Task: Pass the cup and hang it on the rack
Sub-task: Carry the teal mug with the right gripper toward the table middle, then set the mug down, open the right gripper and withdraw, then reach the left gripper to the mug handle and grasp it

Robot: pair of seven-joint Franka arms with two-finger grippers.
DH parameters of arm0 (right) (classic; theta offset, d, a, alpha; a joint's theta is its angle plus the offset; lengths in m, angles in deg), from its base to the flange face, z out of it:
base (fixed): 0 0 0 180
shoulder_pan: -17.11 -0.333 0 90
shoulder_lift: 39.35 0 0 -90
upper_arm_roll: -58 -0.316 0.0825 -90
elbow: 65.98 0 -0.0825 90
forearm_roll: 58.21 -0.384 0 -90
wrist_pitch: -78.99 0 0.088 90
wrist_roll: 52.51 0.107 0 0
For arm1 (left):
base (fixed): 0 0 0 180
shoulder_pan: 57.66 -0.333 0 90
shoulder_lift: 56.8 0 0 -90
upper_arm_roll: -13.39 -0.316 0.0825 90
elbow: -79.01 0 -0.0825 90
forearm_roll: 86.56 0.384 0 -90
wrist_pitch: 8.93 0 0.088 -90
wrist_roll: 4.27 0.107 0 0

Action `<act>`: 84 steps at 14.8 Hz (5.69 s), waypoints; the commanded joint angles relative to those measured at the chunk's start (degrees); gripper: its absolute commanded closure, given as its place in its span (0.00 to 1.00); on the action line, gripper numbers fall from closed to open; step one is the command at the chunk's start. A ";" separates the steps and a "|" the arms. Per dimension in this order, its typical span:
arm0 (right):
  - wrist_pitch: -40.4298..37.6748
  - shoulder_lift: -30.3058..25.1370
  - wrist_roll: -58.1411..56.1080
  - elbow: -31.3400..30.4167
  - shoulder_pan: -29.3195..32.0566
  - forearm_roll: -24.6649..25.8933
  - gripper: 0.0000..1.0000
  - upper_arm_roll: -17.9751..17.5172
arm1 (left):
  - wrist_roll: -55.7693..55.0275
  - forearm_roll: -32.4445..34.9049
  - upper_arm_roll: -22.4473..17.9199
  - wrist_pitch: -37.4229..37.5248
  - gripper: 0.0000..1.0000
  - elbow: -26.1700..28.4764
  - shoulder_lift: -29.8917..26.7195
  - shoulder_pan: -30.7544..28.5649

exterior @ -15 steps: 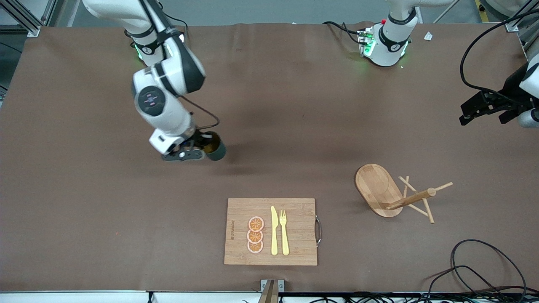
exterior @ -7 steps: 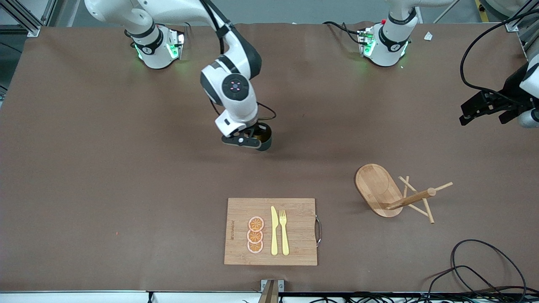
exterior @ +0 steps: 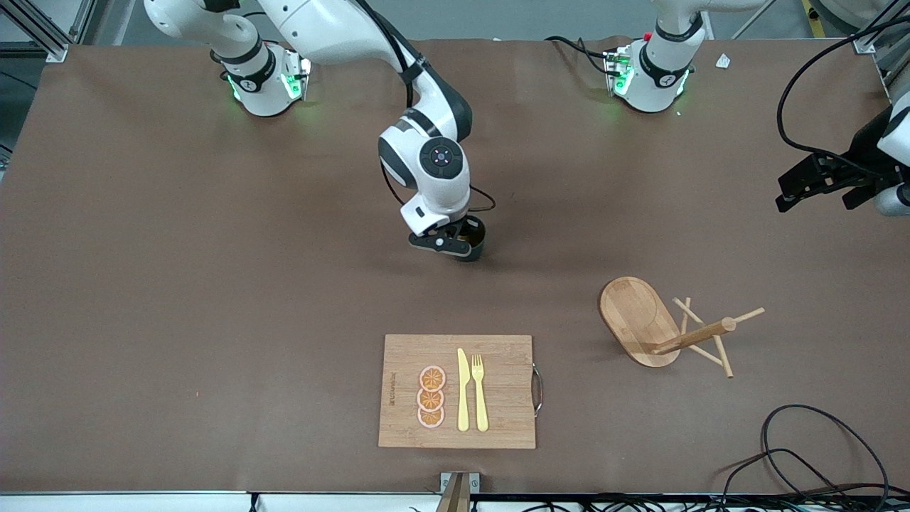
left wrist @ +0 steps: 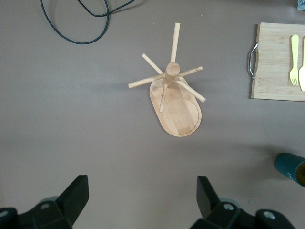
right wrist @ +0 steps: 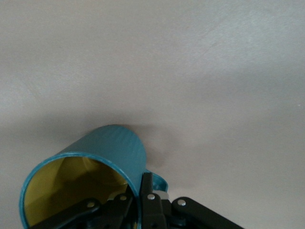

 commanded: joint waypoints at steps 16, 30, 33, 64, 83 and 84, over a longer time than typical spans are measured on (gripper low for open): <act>-13.82 -9.46 -9.22 2.20 5.80 -0.58 0.00 1.03 | 0.22 -0.61 -0.22 -0.79 0.00 -0.35 0.28 -0.26; -37.66 -26.43 -50.01 1.76 42.09 6.62 0.00 1.29 | -15.36 -0.34 6.88 2.82 0.00 -0.52 1.51 1.06; -38.46 -27.23 -56.51 2.29 47.03 8.38 0.00 1.29 | -32.07 0.45 13.64 1.59 0.00 -0.70 3.43 1.41; -44.79 -36.63 -57.15 3.08 52.49 6.36 0.00 0.94 | -122.30 53.09 13.15 -8.16 0.00 -13.35 52.75 51.86; -46.89 -46.57 -57.32 -1.31 52.49 6.45 0.00 1.03 | -125.03 52.75 11.30 -12.21 1.00 -13.00 55.13 53.18; -47.42 -46.57 -57.32 -1.23 52.49 6.45 0.00 1.03 | -124.42 52.31 11.47 -12.21 1.00 -13.09 54.60 52.92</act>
